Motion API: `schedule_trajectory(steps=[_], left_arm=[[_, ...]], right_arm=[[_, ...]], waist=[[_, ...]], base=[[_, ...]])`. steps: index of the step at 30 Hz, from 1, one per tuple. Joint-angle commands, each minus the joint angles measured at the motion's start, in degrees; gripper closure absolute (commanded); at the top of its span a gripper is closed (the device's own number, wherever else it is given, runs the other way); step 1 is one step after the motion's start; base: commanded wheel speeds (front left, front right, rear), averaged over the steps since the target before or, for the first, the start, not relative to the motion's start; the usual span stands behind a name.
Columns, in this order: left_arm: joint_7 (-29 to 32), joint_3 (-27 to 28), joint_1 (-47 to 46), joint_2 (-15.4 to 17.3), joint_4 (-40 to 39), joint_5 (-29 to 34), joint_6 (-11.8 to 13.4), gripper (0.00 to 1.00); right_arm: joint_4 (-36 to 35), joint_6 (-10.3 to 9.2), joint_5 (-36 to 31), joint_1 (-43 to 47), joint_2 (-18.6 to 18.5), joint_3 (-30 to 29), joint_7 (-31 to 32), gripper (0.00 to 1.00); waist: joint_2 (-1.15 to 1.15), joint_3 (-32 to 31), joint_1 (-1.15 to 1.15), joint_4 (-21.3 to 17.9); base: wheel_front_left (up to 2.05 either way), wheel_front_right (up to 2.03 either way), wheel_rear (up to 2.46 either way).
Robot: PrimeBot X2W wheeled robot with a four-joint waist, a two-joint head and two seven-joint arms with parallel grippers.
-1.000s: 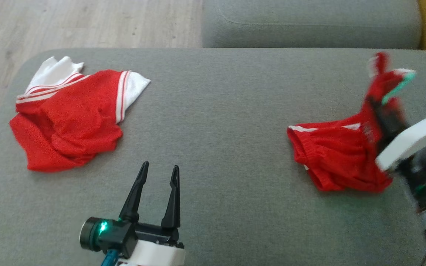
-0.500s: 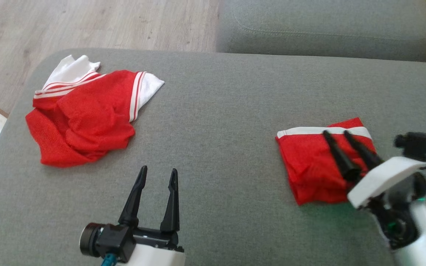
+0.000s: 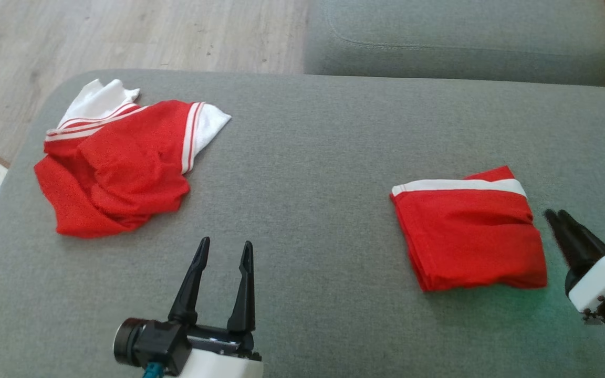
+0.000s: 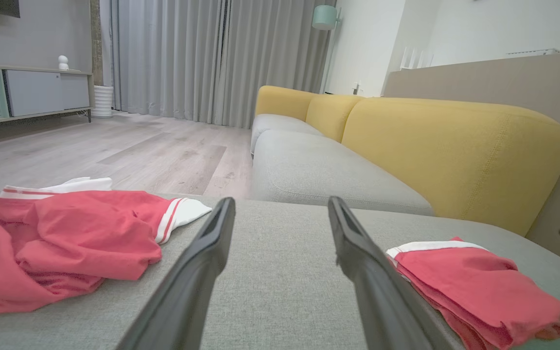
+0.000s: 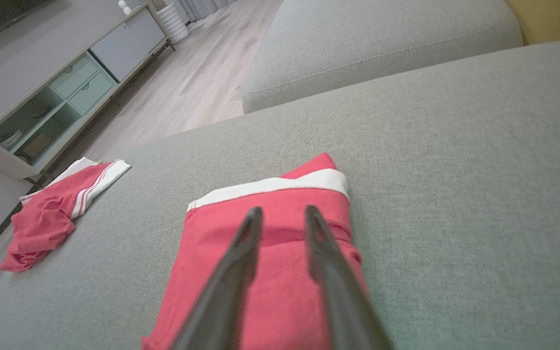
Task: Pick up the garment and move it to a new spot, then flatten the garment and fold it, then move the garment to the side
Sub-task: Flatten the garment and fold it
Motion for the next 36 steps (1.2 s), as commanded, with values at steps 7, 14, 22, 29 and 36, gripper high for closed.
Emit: schedule_trajectory(steps=[7,14,22,29,36], left_arm=[[-0.3,3.7,-0.3,-0.4,-1.4,0.7,1.6,0.00],[-0.3,4.4,0.9,-0.4,-1.1,1.1,1.1,0.00],[-0.3,4.5,1.3,-0.4,-0.8,1.1,1.0,0.00],[-0.3,6.0,3.1,-0.4,-1.6,0.6,2.1,0.00],[-0.3,8.9,6.6,-0.4,-2.7,0.3,4.7,0.00]], right_arm=[[1.4,-0.04,-2.6,-3.4,-1.5,6.0,-6.7,1.00],[9.3,-0.04,-2.1,-5.4,1.3,17.0,-6.6,1.00],[15.9,-0.04,3.3,-3.9,5.2,28.3,-6.1,1.00],[10.9,-0.04,1.7,-2.0,3.4,28.2,-16.1,0.00],[9.3,-0.04,-10.7,0.1,2.4,21.3,-29.6,0.00]], waist=[[0.00,-1.8,0.00,0.7],[0.00,-2.6,0.00,1.3],[0.00,-3.5,0.00,2.5],[0.00,-5.0,0.00,0.2],[0.00,-8.0,0.00,-4.3]], base=[[0.00,0.00,0.00],[0.00,0.00,0.00],[0.00,0.00,0.00],[0.00,0.00,0.00],[0.00,0.00,0.00]])
